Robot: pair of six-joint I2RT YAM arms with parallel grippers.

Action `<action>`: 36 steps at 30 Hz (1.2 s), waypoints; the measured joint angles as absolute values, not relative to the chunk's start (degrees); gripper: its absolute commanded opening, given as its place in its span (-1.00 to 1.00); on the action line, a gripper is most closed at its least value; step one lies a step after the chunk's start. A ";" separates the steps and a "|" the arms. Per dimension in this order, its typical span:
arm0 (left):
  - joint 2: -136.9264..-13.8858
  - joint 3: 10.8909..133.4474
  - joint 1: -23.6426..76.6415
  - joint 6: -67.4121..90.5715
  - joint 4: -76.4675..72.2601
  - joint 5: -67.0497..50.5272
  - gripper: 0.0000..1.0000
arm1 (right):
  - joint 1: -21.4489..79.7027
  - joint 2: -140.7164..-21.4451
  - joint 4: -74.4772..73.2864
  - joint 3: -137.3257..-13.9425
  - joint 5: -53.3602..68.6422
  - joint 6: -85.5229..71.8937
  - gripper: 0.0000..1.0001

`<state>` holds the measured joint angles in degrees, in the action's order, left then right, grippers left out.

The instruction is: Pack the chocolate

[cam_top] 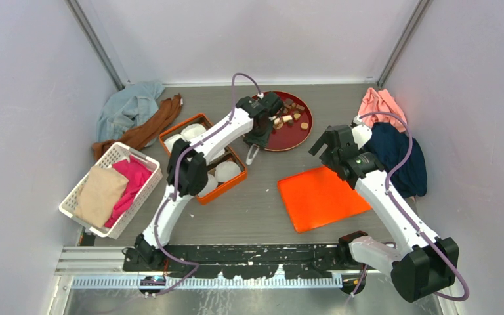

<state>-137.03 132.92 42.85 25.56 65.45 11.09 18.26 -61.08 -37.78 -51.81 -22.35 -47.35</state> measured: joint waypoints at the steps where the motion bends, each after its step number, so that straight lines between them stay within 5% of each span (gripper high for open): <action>1: -136.31 132.31 42.85 25.41 65.47 11.14 -0.78 | 18.26 -61.08 -37.76 -51.81 -22.35 -47.33 0.90; 20: -116.05 117.97 41.63 23.29 64.93 13.39 -0.76 | 18.26 -61.52 -37.01 -51.81 -21.41 -47.35 0.90; 36: -99.55 97.23 25.39 23.44 61.95 13.23 -0.73 | 18.26 -62.78 -35.99 -51.83 -20.47 -47.33 0.90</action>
<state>-99.55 97.23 25.39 23.44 61.95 13.23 18.26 -62.78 -35.99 -51.83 -20.47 -47.33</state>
